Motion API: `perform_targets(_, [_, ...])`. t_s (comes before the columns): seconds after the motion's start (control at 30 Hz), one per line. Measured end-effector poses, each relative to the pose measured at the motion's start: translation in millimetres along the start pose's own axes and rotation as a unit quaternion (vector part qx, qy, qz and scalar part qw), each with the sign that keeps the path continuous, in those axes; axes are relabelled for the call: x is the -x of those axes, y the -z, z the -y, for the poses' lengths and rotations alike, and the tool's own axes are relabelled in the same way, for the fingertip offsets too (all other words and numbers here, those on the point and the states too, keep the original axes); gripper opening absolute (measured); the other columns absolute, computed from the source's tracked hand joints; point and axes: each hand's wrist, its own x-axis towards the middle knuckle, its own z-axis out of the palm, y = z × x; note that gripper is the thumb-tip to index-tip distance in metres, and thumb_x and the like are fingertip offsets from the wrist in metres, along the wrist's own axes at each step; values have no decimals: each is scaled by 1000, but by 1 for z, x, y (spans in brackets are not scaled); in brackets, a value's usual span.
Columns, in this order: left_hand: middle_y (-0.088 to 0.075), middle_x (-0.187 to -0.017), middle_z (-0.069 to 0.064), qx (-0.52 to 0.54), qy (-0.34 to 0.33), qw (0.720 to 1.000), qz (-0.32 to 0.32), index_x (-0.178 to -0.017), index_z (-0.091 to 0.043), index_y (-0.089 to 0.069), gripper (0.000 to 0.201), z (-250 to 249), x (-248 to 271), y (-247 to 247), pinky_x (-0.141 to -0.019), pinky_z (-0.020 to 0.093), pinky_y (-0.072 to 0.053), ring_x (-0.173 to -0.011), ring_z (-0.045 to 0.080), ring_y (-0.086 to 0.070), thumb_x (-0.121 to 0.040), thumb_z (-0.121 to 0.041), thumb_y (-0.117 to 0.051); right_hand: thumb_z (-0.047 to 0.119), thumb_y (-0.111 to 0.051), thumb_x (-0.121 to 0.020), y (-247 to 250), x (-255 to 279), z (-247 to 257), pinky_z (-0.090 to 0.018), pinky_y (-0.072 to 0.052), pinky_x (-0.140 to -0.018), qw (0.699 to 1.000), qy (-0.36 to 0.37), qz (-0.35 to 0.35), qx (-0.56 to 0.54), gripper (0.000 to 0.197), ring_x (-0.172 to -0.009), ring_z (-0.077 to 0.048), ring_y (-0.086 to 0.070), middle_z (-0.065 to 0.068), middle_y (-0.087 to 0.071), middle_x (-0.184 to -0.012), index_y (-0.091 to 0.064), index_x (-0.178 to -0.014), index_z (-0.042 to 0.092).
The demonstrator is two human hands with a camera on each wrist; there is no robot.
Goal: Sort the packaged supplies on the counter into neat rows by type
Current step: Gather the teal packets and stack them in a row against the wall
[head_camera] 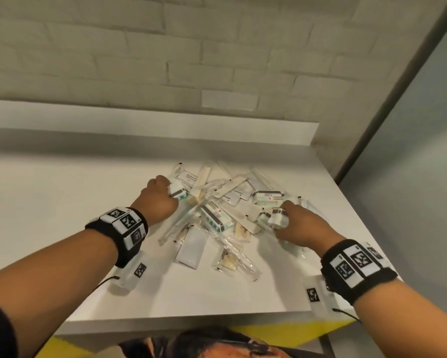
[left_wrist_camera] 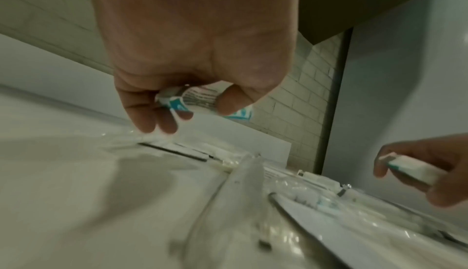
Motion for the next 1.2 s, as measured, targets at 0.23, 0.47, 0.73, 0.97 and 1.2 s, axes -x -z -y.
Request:
perform_targets(0.23, [-47, -113, 0, -205, -214, 949, 104, -128, -27, -46, 60, -59, -1, -14, -86, 32, -47, -104, 19, -51, -74, -39, -69, 34, -68, -72, -1, -40, -3, -31, -50, -88, 991, 21, 63, 116, 63, -112, -22, -57, -1, -55, -128, -48, -130, 20])
perform_targets(0.47, [-45, -129, 0, -381, -278, 870, 144, -134, -27, -43, 62, -87, -9, -51, -93, 36, -46, -110, 21, -47, -79, -23, -70, 47, -62, -77, 29, -91, -7, -36, -41, -85, 984, 107, -57, 131, 49, -107, -26, -50, -2, -55, -116, -50, -118, 23])
perform_targets(0.73, [-46, -143, 10, -303, -327, 894, 37, -139, -14, -42, 65, -100, 6, -59, -119, 42, -18, -143, 28, -27, -88, -54, -52, 28, -61, -82, 13, -113, -5, -33, -45, -72, 985, 137, 5, 109, 36, -88, -25, -59, -3, -62, -101, -45, -113, 19])
perform_targets(0.97, [-49, -122, 1, -181, -231, 955, -33, -132, -19, -44, 55, -75, 28, 10, -84, 31, -44, -111, 22, -52, -85, -40, -63, 34, -71, -74, 33, -112, 17, -35, -52, -68, 994, 94, -25, -40, 55, -78, -21, -62, 0, -62, -91, -41, -119, 22])
perform_targets(1.2, [-52, -111, 1, -291, -69, 954, -8, -120, -22, -51, 51, 30, 26, 81, -77, 35, -48, -103, 24, -57, -78, -45, -67, 29, -79, -72, 34, -87, 143, -23, -46, -58, 949, 170, 53, -261, 42, -76, -9, -63, 6, -65, -91, -55, -106, 21])
